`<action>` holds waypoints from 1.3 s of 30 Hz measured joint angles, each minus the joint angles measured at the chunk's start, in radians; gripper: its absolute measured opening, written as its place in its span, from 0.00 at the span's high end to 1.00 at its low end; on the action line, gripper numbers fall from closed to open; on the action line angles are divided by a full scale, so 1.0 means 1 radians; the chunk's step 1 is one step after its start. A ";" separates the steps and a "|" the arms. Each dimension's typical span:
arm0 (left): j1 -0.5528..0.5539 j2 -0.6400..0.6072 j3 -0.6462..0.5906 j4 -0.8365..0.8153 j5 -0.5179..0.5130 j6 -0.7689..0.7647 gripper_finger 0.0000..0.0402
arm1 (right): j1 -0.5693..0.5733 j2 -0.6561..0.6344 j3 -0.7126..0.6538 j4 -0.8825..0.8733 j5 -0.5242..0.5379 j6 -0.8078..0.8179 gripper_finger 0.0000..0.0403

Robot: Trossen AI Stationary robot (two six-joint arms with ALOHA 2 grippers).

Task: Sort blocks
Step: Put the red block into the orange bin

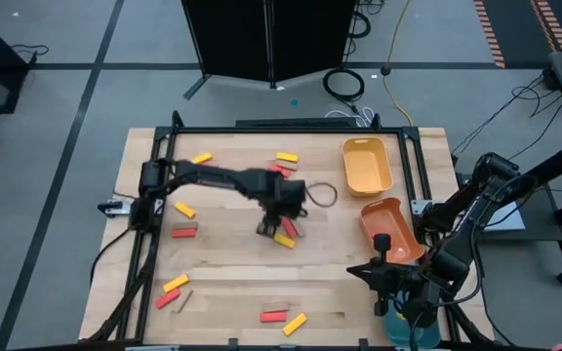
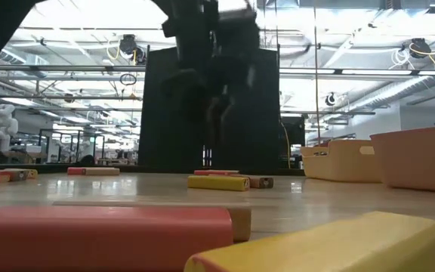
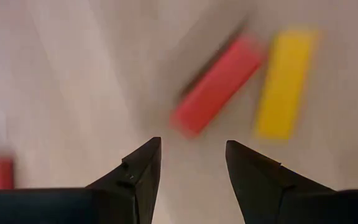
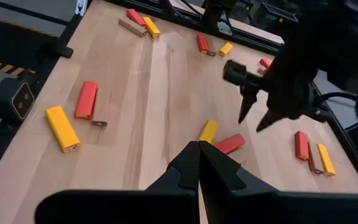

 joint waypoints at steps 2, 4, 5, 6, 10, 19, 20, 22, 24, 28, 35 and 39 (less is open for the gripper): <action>-0.045 0.008 0.001 0.063 -0.016 0.010 0.56 | 0.000 0.000 0.000 -0.001 0.000 0.000 1.00; -0.085 0.019 0.001 0.097 -0.055 0.056 0.56 | 0.000 0.000 0.000 0.002 0.000 0.001 1.00; -0.098 0.021 0.001 0.099 -0.082 0.077 0.56 | 0.000 0.000 0.000 0.005 0.000 0.000 1.00; -0.108 0.021 0.001 0.097 -0.093 0.087 0.56 | 0.000 0.000 0.000 0.008 0.000 0.001 1.00; -0.079 0.028 0.002 0.077 -0.086 0.112 0.56 | 0.000 0.000 0.000 0.013 0.000 0.010 1.00; -0.022 0.093 0.001 0.053 -0.022 0.131 0.56 | 0.000 0.000 0.000 0.012 0.000 0.013 1.00; -0.024 0.100 0.001 0.046 -0.023 0.135 0.56 | 0.000 0.000 0.000 0.012 0.000 0.013 1.00; -0.026 0.109 0.001 0.029 -0.025 0.140 0.56 | 0.000 0.000 0.000 0.012 -0.001 0.004 1.00; -0.021 0.119 0.001 0.028 -0.025 0.139 0.56 | 0.000 0.000 0.000 0.010 0.000 -0.003 1.00; -0.011 0.122 0.001 0.018 -0.031 0.137 0.56 | 0.000 0.000 0.000 0.003 0.000 -0.003 1.00; -0.016 0.126 0.001 0.028 -0.006 0.137 0.56 | 0.000 0.000 0.000 -0.003 0.000 -0.003 1.00; -0.024 0.127 0.001 0.050 0.007 0.137 0.56 | 0.000 0.000 0.000 -0.003 0.000 -0.003 1.00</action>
